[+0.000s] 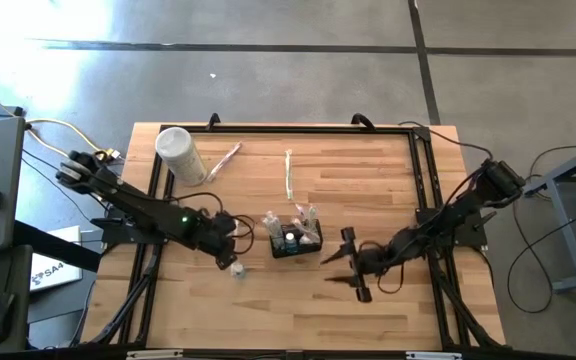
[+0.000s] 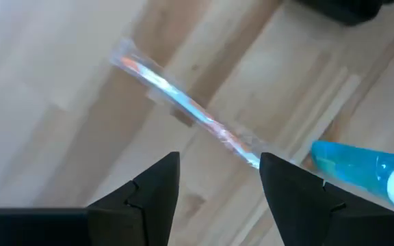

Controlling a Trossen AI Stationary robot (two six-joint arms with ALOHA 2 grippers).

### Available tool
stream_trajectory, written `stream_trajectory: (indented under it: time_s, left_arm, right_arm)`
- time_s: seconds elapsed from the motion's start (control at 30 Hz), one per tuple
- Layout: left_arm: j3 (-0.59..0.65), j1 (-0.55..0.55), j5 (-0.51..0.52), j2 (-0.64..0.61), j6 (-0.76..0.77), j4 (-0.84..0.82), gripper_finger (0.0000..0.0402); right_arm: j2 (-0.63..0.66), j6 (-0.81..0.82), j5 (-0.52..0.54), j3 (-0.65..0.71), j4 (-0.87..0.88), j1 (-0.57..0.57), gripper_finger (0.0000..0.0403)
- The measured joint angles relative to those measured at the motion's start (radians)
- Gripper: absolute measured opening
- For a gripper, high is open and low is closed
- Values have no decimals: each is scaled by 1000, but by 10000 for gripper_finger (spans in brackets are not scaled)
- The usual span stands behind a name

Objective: Pick & Place toothbrushing station
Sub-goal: Put the blue mouthwash into the black wire organizer

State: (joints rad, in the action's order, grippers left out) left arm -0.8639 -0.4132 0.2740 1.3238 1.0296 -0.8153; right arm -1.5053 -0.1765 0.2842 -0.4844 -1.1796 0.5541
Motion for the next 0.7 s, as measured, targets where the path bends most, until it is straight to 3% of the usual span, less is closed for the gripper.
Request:
stream_trajectory:
  time_s: [0.07,0.17,0.3,0.5,0.7]
  left_arm:
    - [-22,-20,27,-9,16,-58,192]
    - [-50,-60,35,-9,53,-97,178]
    - [-54,-152,42,-9,112,-108,160]
    - [-54,-285,107,-9,226,-110,148]
    - [-54,-392,196,-9,314,-110,148]
  right_arm:
    - [0,-36,4,-59,107,19,171]
    - [-1,-57,62,-216,407,32,171]
    - [-40,16,167,-415,702,7,171]
    - [-41,63,105,-525,824,-13,171]
    - [-75,68,57,-564,831,-24,184]
